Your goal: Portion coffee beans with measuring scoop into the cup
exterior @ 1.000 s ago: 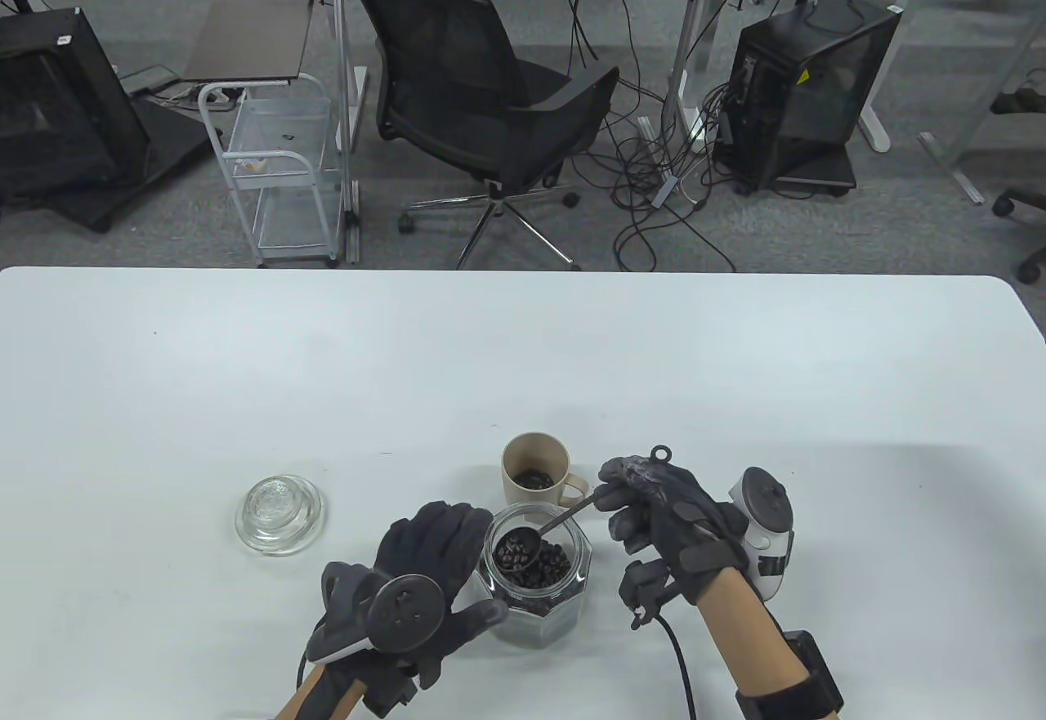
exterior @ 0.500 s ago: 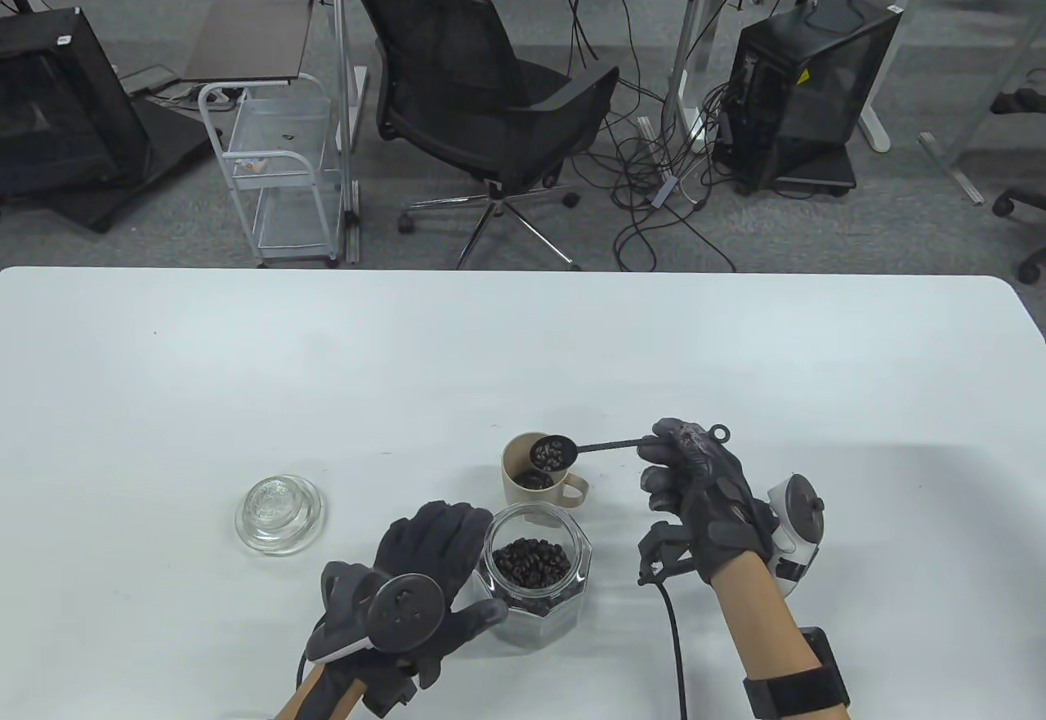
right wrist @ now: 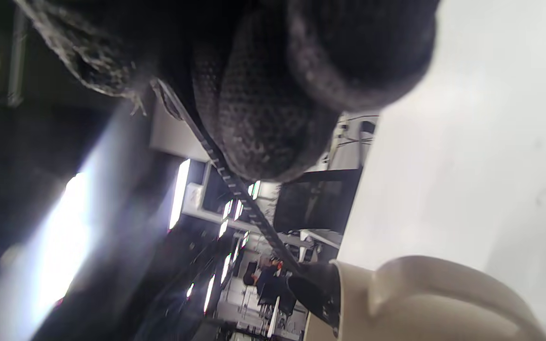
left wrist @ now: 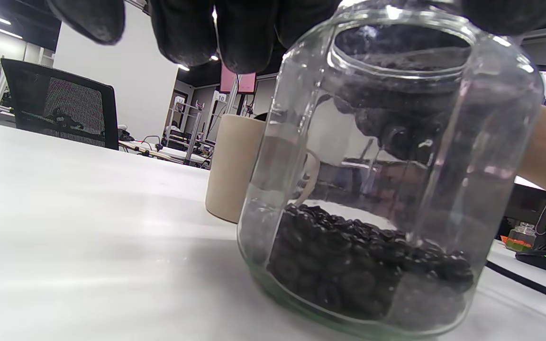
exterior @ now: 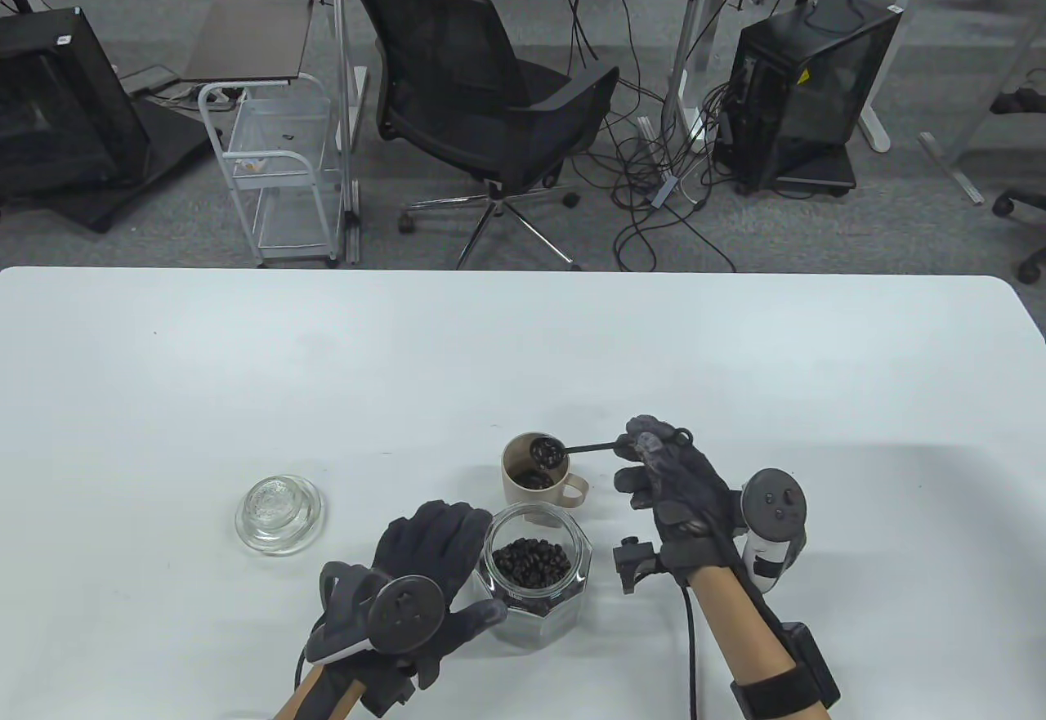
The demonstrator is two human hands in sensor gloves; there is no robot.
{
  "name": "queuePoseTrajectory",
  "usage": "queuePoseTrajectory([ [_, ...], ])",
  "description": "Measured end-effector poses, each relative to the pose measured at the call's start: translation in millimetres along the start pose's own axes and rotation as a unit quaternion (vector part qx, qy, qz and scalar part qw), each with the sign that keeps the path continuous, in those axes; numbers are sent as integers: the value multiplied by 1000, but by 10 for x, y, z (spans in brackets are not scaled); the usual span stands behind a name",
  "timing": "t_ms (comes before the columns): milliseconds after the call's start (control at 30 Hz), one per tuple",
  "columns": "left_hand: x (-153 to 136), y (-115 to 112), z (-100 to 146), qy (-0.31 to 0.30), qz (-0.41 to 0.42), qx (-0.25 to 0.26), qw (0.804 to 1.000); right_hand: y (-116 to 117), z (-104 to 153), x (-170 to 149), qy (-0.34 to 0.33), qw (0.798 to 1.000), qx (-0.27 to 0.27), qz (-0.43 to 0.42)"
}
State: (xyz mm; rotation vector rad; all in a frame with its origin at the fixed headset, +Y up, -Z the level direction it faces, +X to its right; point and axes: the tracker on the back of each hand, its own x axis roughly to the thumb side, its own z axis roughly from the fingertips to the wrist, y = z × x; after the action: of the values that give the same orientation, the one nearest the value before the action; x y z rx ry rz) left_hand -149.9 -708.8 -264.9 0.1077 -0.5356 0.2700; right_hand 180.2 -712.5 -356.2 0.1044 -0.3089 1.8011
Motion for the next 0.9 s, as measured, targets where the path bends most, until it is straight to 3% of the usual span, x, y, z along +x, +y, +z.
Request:
queuePoseTrajectory([
  [100,0,2,2,0,0,0,1000,71,21,158,-81,994,39,54],
  [200,1,2,3,0,-2,1,1000,146,83,313,-161,977,70,123],
  [367,2,1,4,0,-1,1,1000,215,150,391,-196,966,66,156],
  [533,3,3,6,0,-2,1,1000,169,139,360,-170,980,54,87],
  [633,3,3,6,-1,-2,2,1000,55,128,365,-152,988,18,27],
  [767,-3,2,5,0,4,7,1000,-163,116,426,-133,988,-51,-54],
  [900,-3,-6,-1,-2,15,11,1000,-321,93,469,-101,983,-55,-145],
])
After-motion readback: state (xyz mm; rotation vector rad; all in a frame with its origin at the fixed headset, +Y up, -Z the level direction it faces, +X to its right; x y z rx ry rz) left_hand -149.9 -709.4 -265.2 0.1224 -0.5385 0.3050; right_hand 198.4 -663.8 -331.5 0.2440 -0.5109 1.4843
